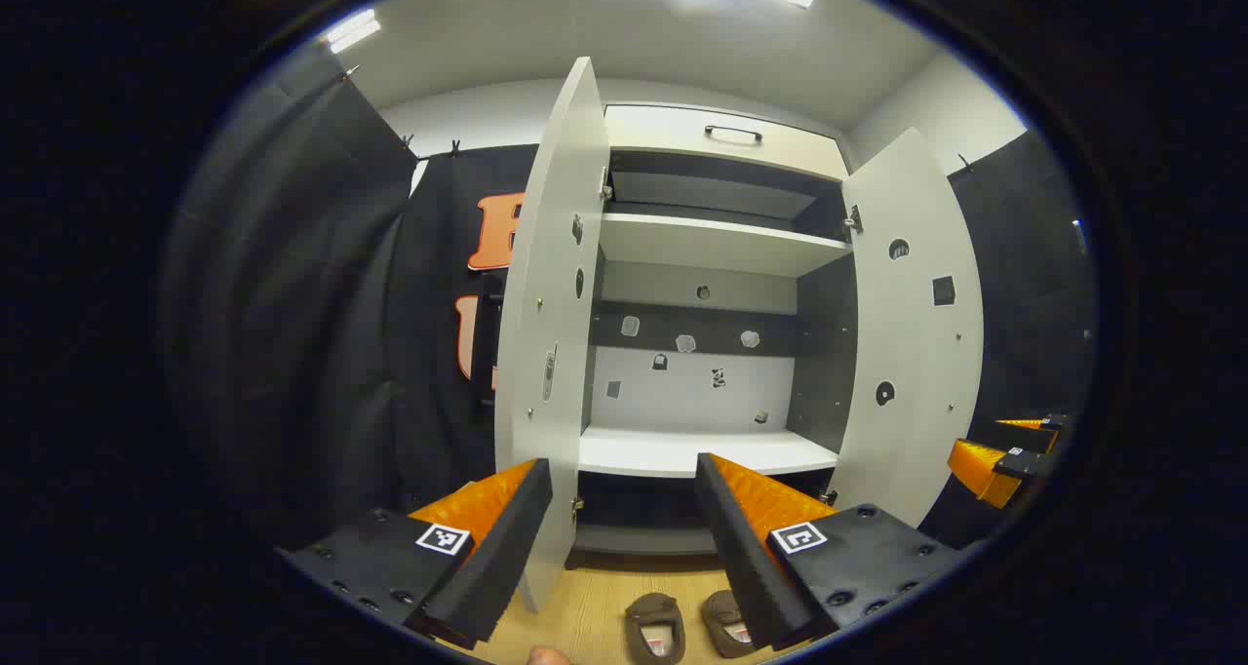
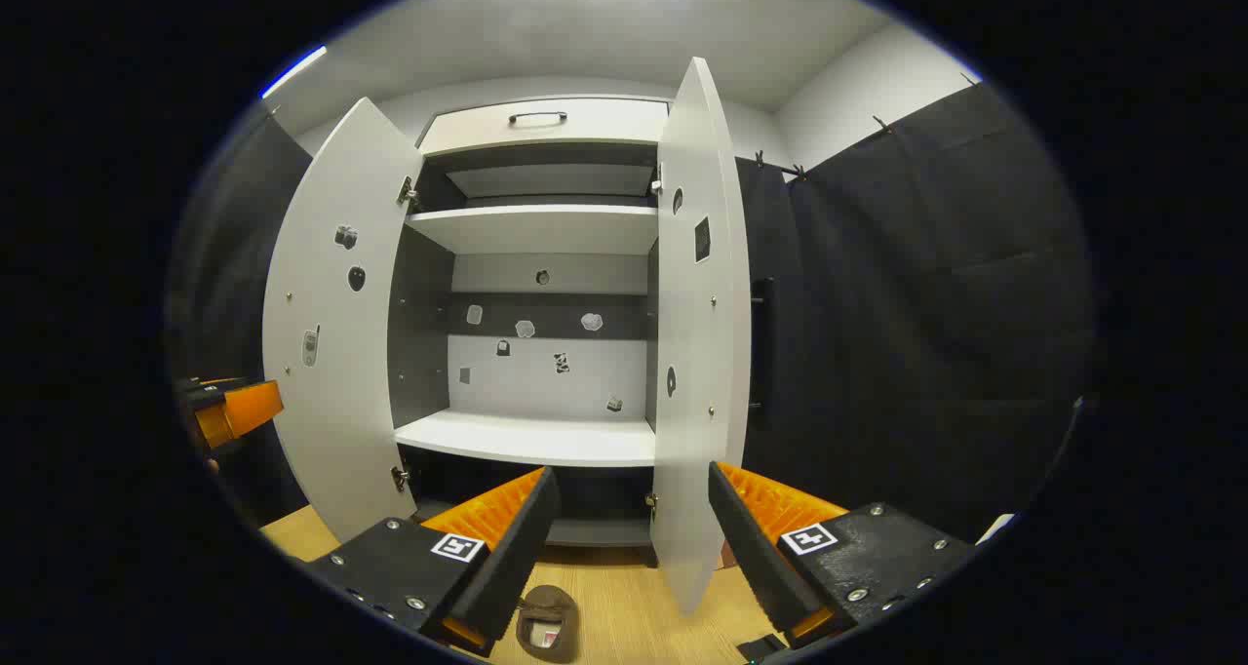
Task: Grab one shoe with the right hand and put it into the shoe cabinet, grab the other shoe with the left hand and put it into the shoe cabinet; then close the right door with the right hand and the left door with the left hand.
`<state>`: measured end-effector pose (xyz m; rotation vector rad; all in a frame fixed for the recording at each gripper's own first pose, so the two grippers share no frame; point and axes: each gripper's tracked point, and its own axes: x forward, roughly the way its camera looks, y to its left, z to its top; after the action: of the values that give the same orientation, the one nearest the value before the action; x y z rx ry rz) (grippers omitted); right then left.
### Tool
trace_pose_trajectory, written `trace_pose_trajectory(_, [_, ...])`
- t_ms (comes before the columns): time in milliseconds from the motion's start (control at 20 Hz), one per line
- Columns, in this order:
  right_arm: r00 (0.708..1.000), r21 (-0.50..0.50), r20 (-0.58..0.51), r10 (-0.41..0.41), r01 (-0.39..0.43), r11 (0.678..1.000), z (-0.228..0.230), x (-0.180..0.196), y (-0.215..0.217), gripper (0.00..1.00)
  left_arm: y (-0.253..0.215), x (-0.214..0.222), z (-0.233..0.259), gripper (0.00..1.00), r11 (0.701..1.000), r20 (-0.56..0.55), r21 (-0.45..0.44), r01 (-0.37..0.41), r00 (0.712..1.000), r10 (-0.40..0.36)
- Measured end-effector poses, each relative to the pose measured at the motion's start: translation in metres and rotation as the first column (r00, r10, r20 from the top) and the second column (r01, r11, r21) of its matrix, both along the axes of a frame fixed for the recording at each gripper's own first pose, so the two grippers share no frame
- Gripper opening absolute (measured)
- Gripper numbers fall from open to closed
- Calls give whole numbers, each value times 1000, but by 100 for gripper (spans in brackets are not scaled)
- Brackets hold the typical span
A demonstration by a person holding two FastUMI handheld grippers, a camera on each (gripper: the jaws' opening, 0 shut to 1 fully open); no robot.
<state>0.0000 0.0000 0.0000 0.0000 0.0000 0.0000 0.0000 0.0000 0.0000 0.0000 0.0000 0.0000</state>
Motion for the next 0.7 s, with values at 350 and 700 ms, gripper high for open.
trace_pose_trajectory(350, [1000,-3,-9,-1,1,1000,-4,-4,2,95,6,-2,0,96,1000,-2,2,-18,1000,18])
trace_pose_trajectory(700, [1000,-7,-28,12,-13,1000,-13,-8,12,95,18,-12,2,99,999,-1,7,-39,999,39])
